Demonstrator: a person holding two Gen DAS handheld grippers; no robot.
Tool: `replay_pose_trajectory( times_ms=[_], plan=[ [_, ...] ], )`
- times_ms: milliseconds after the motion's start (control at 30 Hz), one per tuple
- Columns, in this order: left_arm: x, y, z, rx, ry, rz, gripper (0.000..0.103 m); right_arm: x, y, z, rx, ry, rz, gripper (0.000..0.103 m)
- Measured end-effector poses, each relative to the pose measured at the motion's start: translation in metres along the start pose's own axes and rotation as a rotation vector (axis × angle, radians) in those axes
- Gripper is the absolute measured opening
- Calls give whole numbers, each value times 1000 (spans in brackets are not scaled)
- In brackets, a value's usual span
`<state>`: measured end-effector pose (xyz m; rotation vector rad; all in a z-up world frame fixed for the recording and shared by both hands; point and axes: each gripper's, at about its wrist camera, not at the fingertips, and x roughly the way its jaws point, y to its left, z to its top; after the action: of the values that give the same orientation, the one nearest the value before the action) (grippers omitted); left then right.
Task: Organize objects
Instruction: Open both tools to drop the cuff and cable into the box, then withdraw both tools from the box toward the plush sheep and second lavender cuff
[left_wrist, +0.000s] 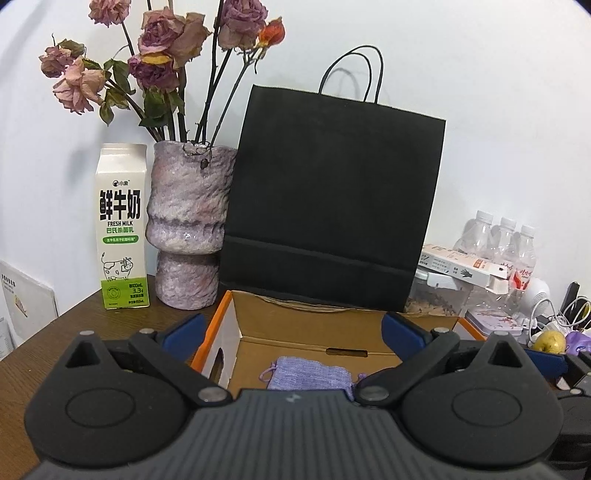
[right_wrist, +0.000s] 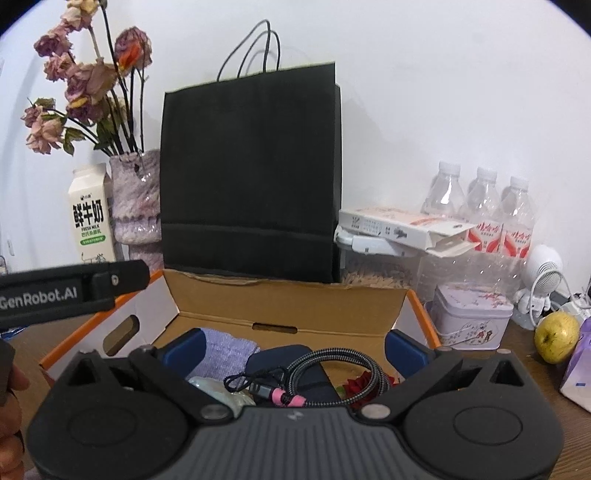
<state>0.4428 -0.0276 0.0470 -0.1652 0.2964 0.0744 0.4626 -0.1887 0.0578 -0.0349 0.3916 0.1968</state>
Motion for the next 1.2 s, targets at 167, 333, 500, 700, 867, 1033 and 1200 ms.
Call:
replay_pose_trajectory(
  times_ms=[167,333,500,700,867,1033,1200],
  plan=[
    [-17,2,-1,0,-26,-19,103,-23,1,-1,-32,-45,-19,103],
    [-40,4,-5,9,-72,-38,103,-44,0,-8,-34,-70,-28,103],
    [-61,9,-10,16,-100,-43,103,-66,3,-21,-40,-98,-32,103],
    [-82,17,-21,30,-103,-39,103,-91,9,-38,-37,-123,-33,103],
    [-98,26,-31,30,-96,-36,103,-109,12,-49,-37,-133,-41,103],
    [-112,32,-38,30,-85,-22,103,-125,10,-59,-15,-135,-60,103],
    [-124,35,-45,37,-76,-22,103,-140,12,-70,-5,-128,-65,103]
  ],
)
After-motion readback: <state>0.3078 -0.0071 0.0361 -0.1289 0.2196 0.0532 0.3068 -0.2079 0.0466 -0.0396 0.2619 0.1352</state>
